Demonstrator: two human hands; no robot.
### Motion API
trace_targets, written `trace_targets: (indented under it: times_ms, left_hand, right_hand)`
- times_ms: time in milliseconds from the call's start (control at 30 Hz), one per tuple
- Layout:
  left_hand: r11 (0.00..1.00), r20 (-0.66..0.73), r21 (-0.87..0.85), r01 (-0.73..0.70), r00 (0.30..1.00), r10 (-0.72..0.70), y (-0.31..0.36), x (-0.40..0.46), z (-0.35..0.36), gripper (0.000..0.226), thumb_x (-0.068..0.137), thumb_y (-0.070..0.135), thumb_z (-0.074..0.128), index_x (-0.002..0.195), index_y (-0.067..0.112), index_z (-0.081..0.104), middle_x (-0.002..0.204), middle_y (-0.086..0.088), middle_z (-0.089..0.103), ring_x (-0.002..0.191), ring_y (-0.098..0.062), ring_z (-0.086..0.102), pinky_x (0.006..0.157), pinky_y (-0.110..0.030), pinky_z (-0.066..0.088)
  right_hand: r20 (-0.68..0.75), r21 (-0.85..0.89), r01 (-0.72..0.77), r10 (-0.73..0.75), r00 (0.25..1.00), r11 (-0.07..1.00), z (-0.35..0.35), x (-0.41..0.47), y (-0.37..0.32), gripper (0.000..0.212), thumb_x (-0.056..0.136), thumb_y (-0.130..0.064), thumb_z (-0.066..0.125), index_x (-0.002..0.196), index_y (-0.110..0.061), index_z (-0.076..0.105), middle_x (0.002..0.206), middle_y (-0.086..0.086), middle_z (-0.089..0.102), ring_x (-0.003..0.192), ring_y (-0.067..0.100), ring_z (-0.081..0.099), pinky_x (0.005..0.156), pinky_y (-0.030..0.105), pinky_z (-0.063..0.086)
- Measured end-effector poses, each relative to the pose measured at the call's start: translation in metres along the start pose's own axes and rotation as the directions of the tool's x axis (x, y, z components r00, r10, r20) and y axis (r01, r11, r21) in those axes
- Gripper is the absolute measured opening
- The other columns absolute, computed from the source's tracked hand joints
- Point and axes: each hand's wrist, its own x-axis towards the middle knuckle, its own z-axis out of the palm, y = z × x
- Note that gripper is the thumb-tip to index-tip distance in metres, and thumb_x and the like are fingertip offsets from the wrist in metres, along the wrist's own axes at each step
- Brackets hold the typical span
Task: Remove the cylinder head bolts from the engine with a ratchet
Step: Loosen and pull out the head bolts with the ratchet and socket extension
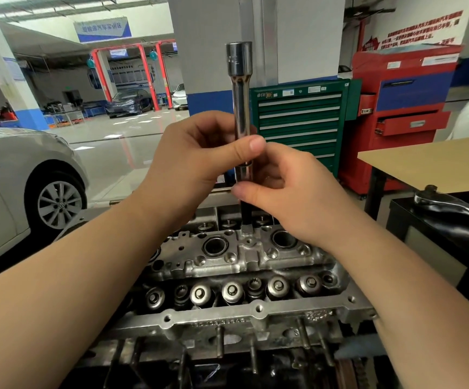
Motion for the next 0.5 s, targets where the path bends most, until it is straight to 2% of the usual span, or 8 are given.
trace_targets:
  times_ms: [100, 167, 233, 333, 433, 500]
  left_hand:
    - [1.000, -0.021, 0.001, 0.003, 1.000, -0.003, 0.0008, 0.0016, -0.0016, 0.017, 0.078, 0.022, 0.083, 0.094, 0.019, 0.081, 0.092, -0.004, 0.080, 0.089, -0.021, 0.076, 0.084, -0.030, 0.058]
    - [1.000, -0.002, -0.006, 0.017, 1.000, -0.017, 0.0001, 0.0007, -0.0057, 0.020, 0.088, 0.021, 0.076, 0.106, 0.016, 0.079, 0.099, -0.011, 0.080, 0.096, -0.027, 0.076, 0.088, -0.033, 0.058]
    - [0.999, 0.019, -0.014, 0.036, 0.999, -0.035, 0.0000, -0.0009, -0.0092, 0.024, 0.096, 0.017, 0.068, 0.119, 0.010, 0.073, 0.104, -0.017, 0.078, 0.101, -0.033, 0.075, 0.090, -0.040, 0.059]
    - [0.999, -0.002, 0.016, 0.033, 0.999, -0.033, 0.0025, -0.0017, -0.0055, 0.026, 0.092, 0.024, 0.076, 0.117, 0.018, 0.075, 0.104, -0.012, 0.078, 0.100, -0.030, 0.075, 0.089, -0.047, 0.060]
    - [0.999, -0.063, 0.054, 0.005, 0.998, -0.002, 0.0053, 0.0001, -0.0009, 0.028, 0.077, 0.027, 0.087, 0.104, 0.025, 0.080, 0.093, -0.002, 0.074, 0.089, -0.020, 0.071, 0.086, -0.042, 0.060]
    - [0.999, -0.076, 0.049, -0.004, 0.997, 0.008, 0.0051, 0.0016, -0.0028, 0.031, 0.076, 0.021, 0.090, 0.105, 0.022, 0.080, 0.087, -0.002, 0.074, 0.084, -0.020, 0.071, 0.084, -0.040, 0.060]
  right_hand:
    - [0.064, 0.109, -0.017, 0.010, 0.998, 0.994, -0.0003, -0.0009, 0.0002, 0.032, 0.091, -0.039, 0.068, 0.120, -0.026, 0.068, 0.108, -0.010, 0.076, 0.104, 0.009, 0.073, 0.098, 0.044, 0.057]
    - [0.103, 0.198, -0.039, 0.019, 0.994, 0.979, -0.0009, -0.0012, 0.0018, 0.030, 0.095, -0.029, 0.060, 0.123, -0.022, 0.069, 0.113, -0.005, 0.077, 0.109, 0.012, 0.073, 0.102, 0.048, 0.055]
    - [0.102, 0.205, -0.050, 0.029, 0.994, 0.978, -0.0014, -0.0004, 0.0033, 0.028, 0.094, -0.025, 0.058, 0.117, -0.021, 0.072, 0.108, -0.003, 0.079, 0.105, 0.016, 0.074, 0.100, 0.051, 0.056]
    - [0.050, 0.129, -0.044, 0.038, 0.998, 0.991, -0.0005, 0.0014, 0.0044, 0.021, 0.086, -0.035, 0.069, 0.105, -0.026, 0.073, 0.097, -0.009, 0.079, 0.095, 0.012, 0.075, 0.092, 0.050, 0.059]
    - [-0.030, 0.088, -0.031, 0.034, 0.999, 0.996, 0.0006, 0.0018, 0.0045, 0.033, 0.073, -0.053, 0.078, 0.094, -0.028, 0.071, 0.089, -0.009, 0.076, 0.085, 0.013, 0.074, 0.084, 0.050, 0.061]
    - [-0.016, 0.107, -0.037, 0.039, 0.999, 0.994, 0.0001, 0.0012, 0.0043, 0.037, 0.075, -0.056, 0.075, 0.098, -0.028, 0.072, 0.094, -0.008, 0.076, 0.091, 0.012, 0.074, 0.088, 0.049, 0.060]
